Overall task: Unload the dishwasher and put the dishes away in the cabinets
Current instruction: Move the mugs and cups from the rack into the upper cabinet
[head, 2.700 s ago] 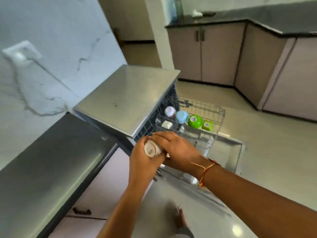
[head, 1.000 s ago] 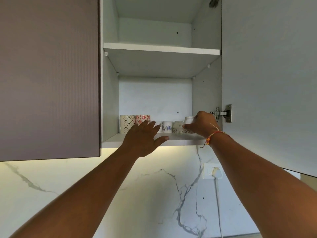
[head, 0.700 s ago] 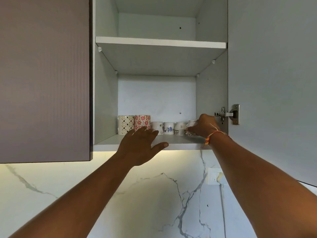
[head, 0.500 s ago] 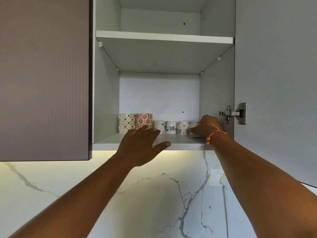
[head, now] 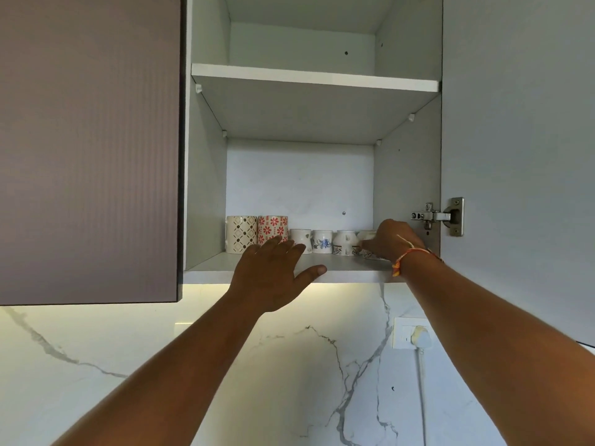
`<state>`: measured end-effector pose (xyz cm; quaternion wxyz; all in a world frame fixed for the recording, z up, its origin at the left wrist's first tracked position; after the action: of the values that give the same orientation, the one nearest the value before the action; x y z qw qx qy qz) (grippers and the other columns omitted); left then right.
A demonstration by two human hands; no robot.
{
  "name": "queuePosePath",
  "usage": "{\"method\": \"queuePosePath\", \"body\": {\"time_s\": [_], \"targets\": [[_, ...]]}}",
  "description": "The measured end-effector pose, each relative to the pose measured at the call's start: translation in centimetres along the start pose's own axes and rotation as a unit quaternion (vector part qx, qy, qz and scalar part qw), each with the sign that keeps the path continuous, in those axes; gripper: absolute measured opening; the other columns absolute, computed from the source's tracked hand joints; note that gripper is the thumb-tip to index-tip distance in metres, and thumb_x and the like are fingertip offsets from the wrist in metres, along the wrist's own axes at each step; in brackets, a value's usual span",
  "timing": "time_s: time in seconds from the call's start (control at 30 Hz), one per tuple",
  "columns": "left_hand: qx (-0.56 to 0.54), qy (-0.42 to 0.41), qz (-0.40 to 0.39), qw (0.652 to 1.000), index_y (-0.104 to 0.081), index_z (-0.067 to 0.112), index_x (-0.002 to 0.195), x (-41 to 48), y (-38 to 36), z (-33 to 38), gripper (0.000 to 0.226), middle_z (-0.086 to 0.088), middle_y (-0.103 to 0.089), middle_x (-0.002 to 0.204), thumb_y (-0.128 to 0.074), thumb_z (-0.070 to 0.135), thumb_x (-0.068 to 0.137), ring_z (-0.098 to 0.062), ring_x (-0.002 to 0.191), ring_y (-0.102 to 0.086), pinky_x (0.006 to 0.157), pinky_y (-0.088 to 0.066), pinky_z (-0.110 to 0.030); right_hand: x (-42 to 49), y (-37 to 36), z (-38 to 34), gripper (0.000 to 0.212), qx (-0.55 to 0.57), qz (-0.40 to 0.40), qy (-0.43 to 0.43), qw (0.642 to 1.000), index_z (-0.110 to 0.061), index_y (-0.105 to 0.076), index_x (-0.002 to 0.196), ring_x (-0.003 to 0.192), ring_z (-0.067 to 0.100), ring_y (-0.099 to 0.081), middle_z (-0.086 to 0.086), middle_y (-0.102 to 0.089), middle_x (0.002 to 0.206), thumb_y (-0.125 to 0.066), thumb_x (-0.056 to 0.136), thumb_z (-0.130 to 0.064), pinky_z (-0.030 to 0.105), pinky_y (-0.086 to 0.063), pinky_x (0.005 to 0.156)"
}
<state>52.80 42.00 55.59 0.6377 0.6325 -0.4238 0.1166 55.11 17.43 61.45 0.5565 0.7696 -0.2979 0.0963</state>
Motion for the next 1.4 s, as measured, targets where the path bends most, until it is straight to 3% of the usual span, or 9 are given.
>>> {"method": "queuePosePath", "body": {"time_s": [0.07,0.13,0.27,0.4,0.57,0.9,1.0,1.1,1.4], "targets": [[-0.007,-0.008,0.000,1.000,-0.033,0.030,0.148,-0.1,0.0,-0.2,0.106,0.004,-0.032,0.157,0.016,0.083,0.071,-0.020,0.146,-0.025,0.116,-0.022,-0.044,-2.2,1.3,-0.3,0.046,-0.024,0.028,0.008,0.999,-0.007,-0.064,0.106,0.080,0.024,-0.057,0.002,-0.055,0.077,-0.065,0.089,-0.049,0.030,-0.047,0.070],[-0.007,-0.027,0.013,1.000,-0.036,0.026,0.148,-0.4,0.1,-0.4,0.095,0.002,-0.030,0.159,0.005,0.080,0.080,-0.023,0.148,-0.023,0.117,-0.021,-0.046,-5.3,2.7,-0.5,0.048,-0.066,0.061,0.021,0.996,-0.009,-0.059,0.113,0.087,0.025,-0.058,0.005,-0.059,0.094,-0.062,0.090,-0.050,0.032,-0.046,0.071],[-0.008,-0.074,0.081,0.994,-0.047,0.019,0.144,-1.9,0.7,0.2,0.084,-0.002,-0.035,0.156,-0.012,0.075,0.092,-0.025,0.147,-0.025,0.116,-0.023,-0.046,-12.8,6.4,0.5,0.059,-0.144,0.217,0.057,0.964,-0.010,-0.053,0.128,0.122,0.032,-0.051,0.013,-0.054,0.133,-0.058,0.090,-0.055,0.041,-0.048,0.091],[-0.013,-0.104,0.140,0.985,-0.038,0.020,0.149,-4.2,2.4,2.7,0.077,0.001,-0.022,0.161,-0.022,0.071,0.094,-0.020,0.151,-0.010,0.119,-0.014,-0.041,-20.4,10.0,4.2,0.070,-0.223,0.363,0.062,0.903,-0.007,-0.050,0.136,0.142,0.038,-0.032,0.022,-0.039,0.151,-0.059,0.084,-0.055,0.049,-0.033,0.110],[-0.048,-0.181,0.186,0.965,-0.043,0.014,0.147,-7.4,5.7,7.5,0.073,-0.003,-0.026,0.160,-0.031,0.064,0.095,-0.023,0.151,-0.013,0.120,-0.019,-0.045,-27.4,13.4,10.0,0.078,-0.317,0.385,-0.011,0.867,-0.006,-0.037,0.148,0.151,0.038,-0.009,0.026,-0.015,0.161,-0.054,0.087,-0.052,0.054,-0.013,0.120],[-0.146,-0.256,0.222,0.929,-0.039,0.010,0.149,-12.9,11.0,16.8,0.075,-0.005,-0.021,0.161,-0.029,0.059,0.093,-0.025,0.151,-0.011,0.119,-0.019,-0.048,-36.5,19.6,17.1,0.087,-0.390,0.343,-0.117,0.846,-0.016,-0.010,0.158,0.149,0.040,0.013,0.020,0.011,0.163,-0.053,0.091,-0.052,0.057,-0.004,0.121],[-0.157,-0.268,0.217,0.925,-0.037,0.011,0.150,-13.7,12.4,19.1,0.074,-0.004,-0.019,0.162,-0.029,0.059,0.094,-0.024,0.151,-0.010,0.119,-0.020,-0.048,-37.9,21.3,17.8,0.088,-0.379,0.365,-0.142,0.838,-0.015,-0.015,0.157,0.149,0.043,0.008,0.023,0.008,0.163,-0.052,0.089,-0.055,0.058,-0.008,0.121],[-0.158,-0.275,0.220,0.922,-0.036,0.012,0.150,-14.4,13.6,20.5,0.072,-0.003,-0.018,0.163,-0.030,0.059,0.095,-0.023,0.151,-0.010,0.118,-0.022,-0.049,-38.7,22.5,17.9,0.085,-0.321,0.388,-0.127,0.855,-0.011,-0.021,0.156,0.146,0.048,-0.015,0.026,0.000,0.162,-0.054,0.091,-0.055,0.052,-0.025,0.118],[-0.201,-0.270,0.273,0.901,-0.024,0.013,0.154,-17.6,17.9,22.9,0.075,-0.002,-0.013,0.163,-0.035,0.060,0.096,-0.023,0.151,-0.012,0.119,-0.019,-0.044,-43.2,24.9,15.7,0.069,-0.004,0.474,0.019,0.880,-0.018,-0.030,0.152,0.132,0.024,-0.046,0.003,-0.045,0.149,-0.060,0.094,-0.040,0.048,-0.046,0.104]]}}
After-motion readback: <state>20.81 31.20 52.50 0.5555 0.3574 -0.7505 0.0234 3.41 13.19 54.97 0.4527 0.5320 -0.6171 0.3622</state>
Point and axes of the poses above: each hand's wrist, its own x-axis towards the middle knuckle, its own y-axis out of the back of the hand, z = x × y, the point moved 4 cm from there along x, towards the middle knuckle
